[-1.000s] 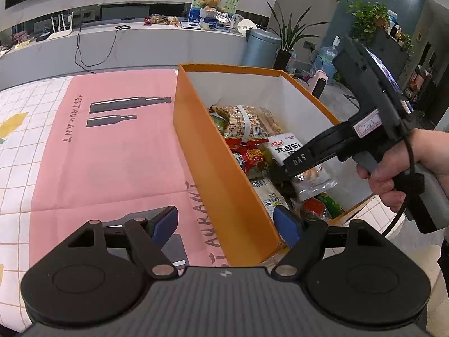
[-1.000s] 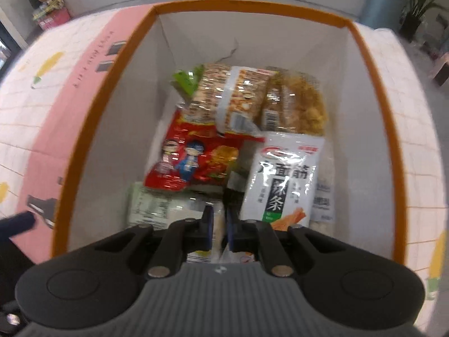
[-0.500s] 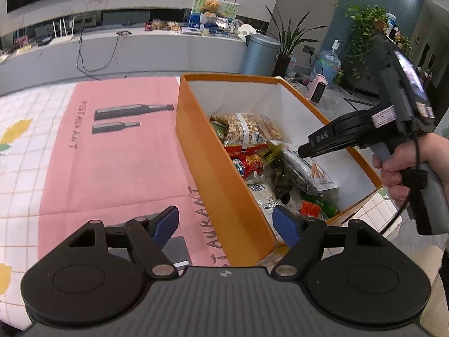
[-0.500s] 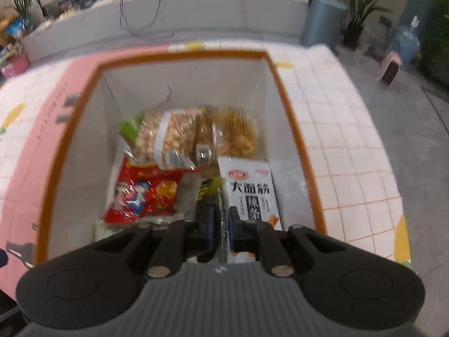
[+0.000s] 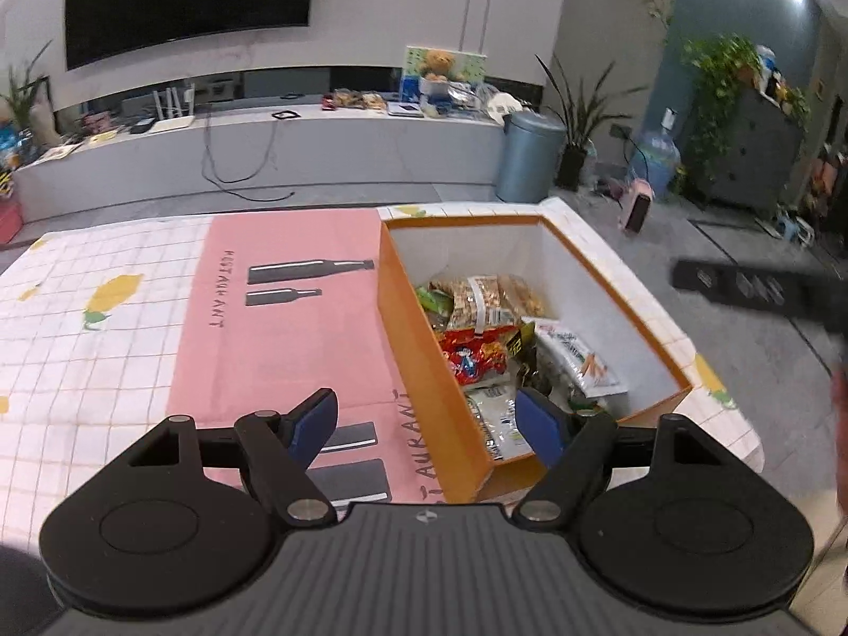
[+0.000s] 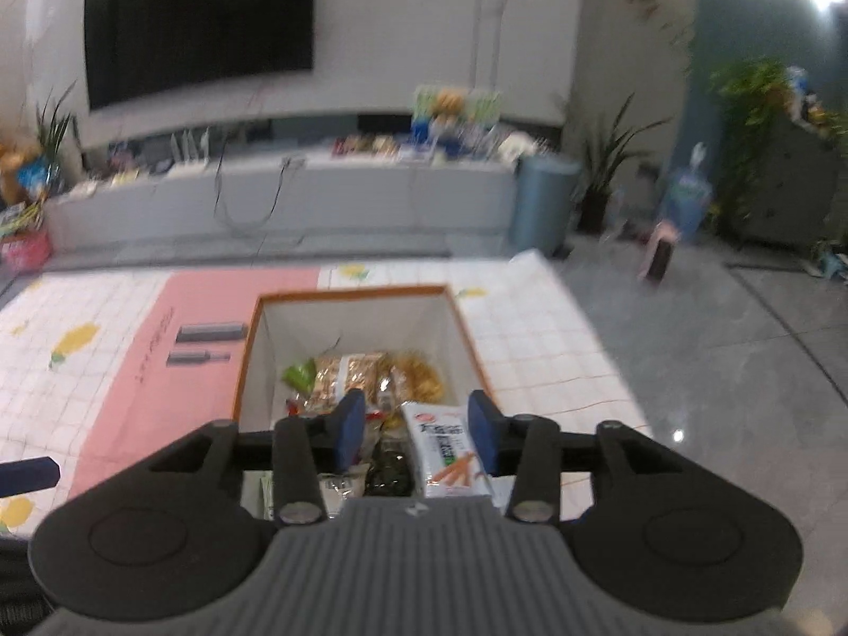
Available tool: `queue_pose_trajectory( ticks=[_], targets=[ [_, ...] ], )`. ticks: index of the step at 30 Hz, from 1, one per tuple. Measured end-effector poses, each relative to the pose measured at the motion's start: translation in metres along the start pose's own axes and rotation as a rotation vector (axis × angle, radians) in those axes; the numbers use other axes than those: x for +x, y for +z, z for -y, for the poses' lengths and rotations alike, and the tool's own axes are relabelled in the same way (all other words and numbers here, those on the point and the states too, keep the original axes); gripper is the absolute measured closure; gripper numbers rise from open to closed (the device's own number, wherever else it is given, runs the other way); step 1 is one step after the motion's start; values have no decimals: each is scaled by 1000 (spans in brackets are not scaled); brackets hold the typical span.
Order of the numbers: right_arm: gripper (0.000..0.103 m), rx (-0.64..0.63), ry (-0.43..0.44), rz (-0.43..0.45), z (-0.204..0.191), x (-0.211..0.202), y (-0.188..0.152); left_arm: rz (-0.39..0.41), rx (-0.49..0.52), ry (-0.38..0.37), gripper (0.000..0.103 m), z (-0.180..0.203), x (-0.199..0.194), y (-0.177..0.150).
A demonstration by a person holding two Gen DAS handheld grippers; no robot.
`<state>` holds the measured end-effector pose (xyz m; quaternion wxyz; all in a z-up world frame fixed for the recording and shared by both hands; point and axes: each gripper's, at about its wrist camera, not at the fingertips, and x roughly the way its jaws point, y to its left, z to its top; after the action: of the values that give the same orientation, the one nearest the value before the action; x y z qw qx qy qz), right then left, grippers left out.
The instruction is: Organize snacks
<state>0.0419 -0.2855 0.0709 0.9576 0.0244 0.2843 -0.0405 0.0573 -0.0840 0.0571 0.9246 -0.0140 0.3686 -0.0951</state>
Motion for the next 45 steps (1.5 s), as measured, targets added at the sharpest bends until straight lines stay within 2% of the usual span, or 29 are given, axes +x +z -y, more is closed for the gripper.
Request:
queue_pose_trajectory(
  ticks=[3,7,9,13,15,17,19,30,38,45],
  targets=[
    [54,58,-33,1,5,-26,-24,16,-11,21,14,5,-18,1],
    [42,105,-35,7,8,-47,-48,40,0,19,14,12,-40,0],
    [37,103,-33,-27,3,-47,-56,31,-12,15,14,12,-46,0],
    [26,72,42,-75,-17,-48,-66,11,-20,-1,14,14,-52,-3],
    [25,64,76,-53,-26,-55,-67,-11,-38,-18,14,13,-51,-5],
    [20,58,114,-37,-31,-61,-70,-45,-58,-65,14,11,-49,-6],
    [19,53,102,-39,-32,-65,-72,-53,-65,-81,14,10,-48,-8],
    [19,84,87,-112,-29,-61,-84,-72,8,-51,14,25,-41,-23],
    [17,67,64,-110,-31,-60,-84,-59,35,-37,14,29,-41,-26],
    [15,67,85,-119,-31,-56,-85,-61,41,-29,14,28,-40,-26]
  ],
)
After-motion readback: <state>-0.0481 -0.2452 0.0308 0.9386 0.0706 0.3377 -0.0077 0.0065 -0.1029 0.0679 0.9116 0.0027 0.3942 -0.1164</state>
